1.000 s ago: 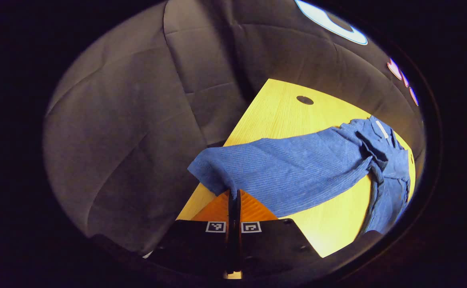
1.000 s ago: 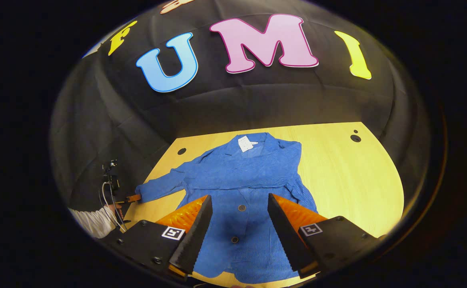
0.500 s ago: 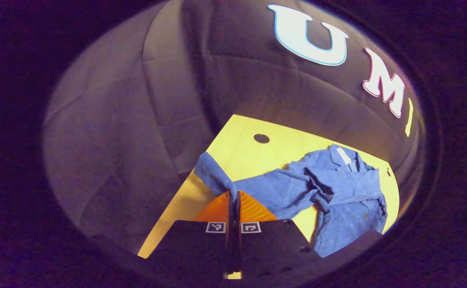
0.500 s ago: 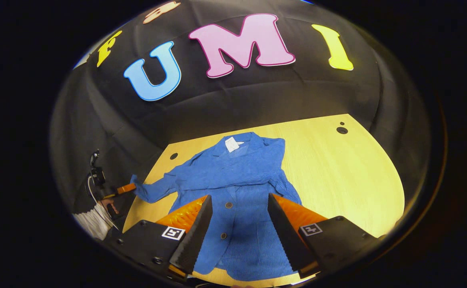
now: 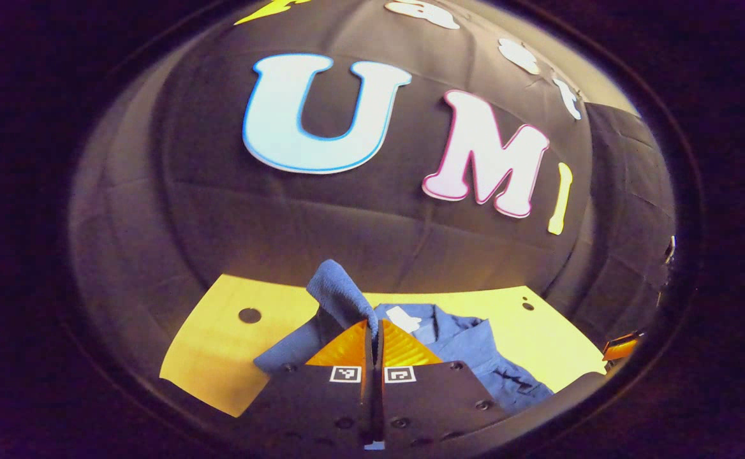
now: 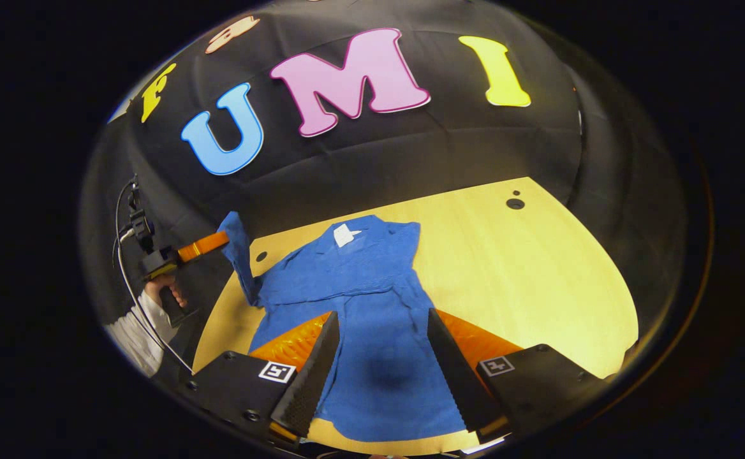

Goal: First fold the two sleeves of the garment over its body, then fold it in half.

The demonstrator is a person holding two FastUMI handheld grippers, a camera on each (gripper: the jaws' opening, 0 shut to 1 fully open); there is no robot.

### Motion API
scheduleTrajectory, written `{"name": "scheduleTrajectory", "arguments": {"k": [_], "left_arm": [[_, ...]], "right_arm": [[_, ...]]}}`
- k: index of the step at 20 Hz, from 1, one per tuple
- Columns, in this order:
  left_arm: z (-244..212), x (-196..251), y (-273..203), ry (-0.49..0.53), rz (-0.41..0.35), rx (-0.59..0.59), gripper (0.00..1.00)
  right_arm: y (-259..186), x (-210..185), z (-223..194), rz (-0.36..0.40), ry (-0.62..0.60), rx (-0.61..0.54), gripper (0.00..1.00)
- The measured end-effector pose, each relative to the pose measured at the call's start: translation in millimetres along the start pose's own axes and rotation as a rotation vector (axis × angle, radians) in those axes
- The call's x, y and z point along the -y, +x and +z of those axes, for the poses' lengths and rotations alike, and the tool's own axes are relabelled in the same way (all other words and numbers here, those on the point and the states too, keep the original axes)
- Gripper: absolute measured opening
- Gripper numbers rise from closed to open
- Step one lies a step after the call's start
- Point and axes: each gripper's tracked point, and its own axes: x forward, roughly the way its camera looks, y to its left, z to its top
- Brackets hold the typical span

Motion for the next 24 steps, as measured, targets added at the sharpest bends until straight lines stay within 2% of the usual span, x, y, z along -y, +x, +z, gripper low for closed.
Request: {"name": "scheduleTrajectory", "arguments": {"k": [1, 2, 3, 4, 6, 9, 12, 14, 15, 17, 18, 19, 20, 21, 24], "left_arm": [[4.7, 25.7, 13.4, 0.019, -0.036, 0.004, 0.0], [5.9, 50.9, 22.8, 0.037, -0.068, 0.004, 0.0], [5.4, 71.9, 34.1, 0.052, -0.092, 0.0, 0.0], [1.9, 92.9, 43.9, 0.061, -0.116, -0.011, 0.0], [-14.2, 124.9, 65.6, 0.061, -0.143, -0.064, 0.0], [-63.0, 152.7, 88.7, 0.079, -0.162, -0.226, 0.0], [-109.6, 167.8, 113.9, 0.164, -0.131, -0.359, 0.0], [-141.1, 177.6, 122.6, 0.18, -0.121, -0.454, 0.0], [-151.7, 188.0, 121.4, 0.161, -0.153, -0.488, 0.0], [-153.4, 221.5, 117.4, 0.084, -0.279, -0.477, 0.02], [-148.7, 237.4, 112.9, 0.052, -0.327, -0.458, 0.2], [-143.6, 244.2, 113.0, 0.046, -0.342, -0.431, 0.54], [-137.8, 235.8, 111.5, 0.061, -0.317, -0.405, 0.87], [-131.1, 226.9, 107.7, 0.089, -0.29, -0.387, 0.83], [-130.8, 204.5, 83.5, 0.132, -0.224, -0.388, 0.83]], "right_arm": [[-6.0, 10.1, -0.1, -0.01, 0.006, 0.007, 0.89], [-10.2, 18.8, 1.4, -0.018, 0.015, 0.014, 0.73], [-13.4, 27.9, 2.5, -0.026, 0.023, 0.016, 0.73], [-16.1, 36.5, 2.3, -0.032, 0.028, 0.015, 0.89], [-22.0, 52.6, 2.6, -0.042, 0.035, 0.014, 0.89], [-28.6, 75.2, 3.0, -0.054, 0.047, 0.015, 0.89], [-31.5, 95.0, 2.4, -0.059, 0.055, 0.009, 0.89], [-31.6, 106.3, 1.3, -0.059, 0.056, -0.001, 0.89], [-31.5, 111.9, -1.0, -0.062, 0.054, -0.006, 0.89], [-28.3, 118.9, -3.7, -0.061, 0.056, -0.017, 0.89], [-26.2, 120.5, -3.1, -0.059, 0.06, -0.021, 0.89], [-25.4, 121.7, -4.5, -0.056, 0.064, -0.022, 0.89], [-24.8, 122.5, -5.0, -0.054, 0.067, -0.026, 0.89], [-23.3, 122.1, -7.0, -0.052, 0.069, -0.029, 0.89], [-18.3, 118.7, -16.5, -0.047, 0.073, -0.05, 0.89]]}}
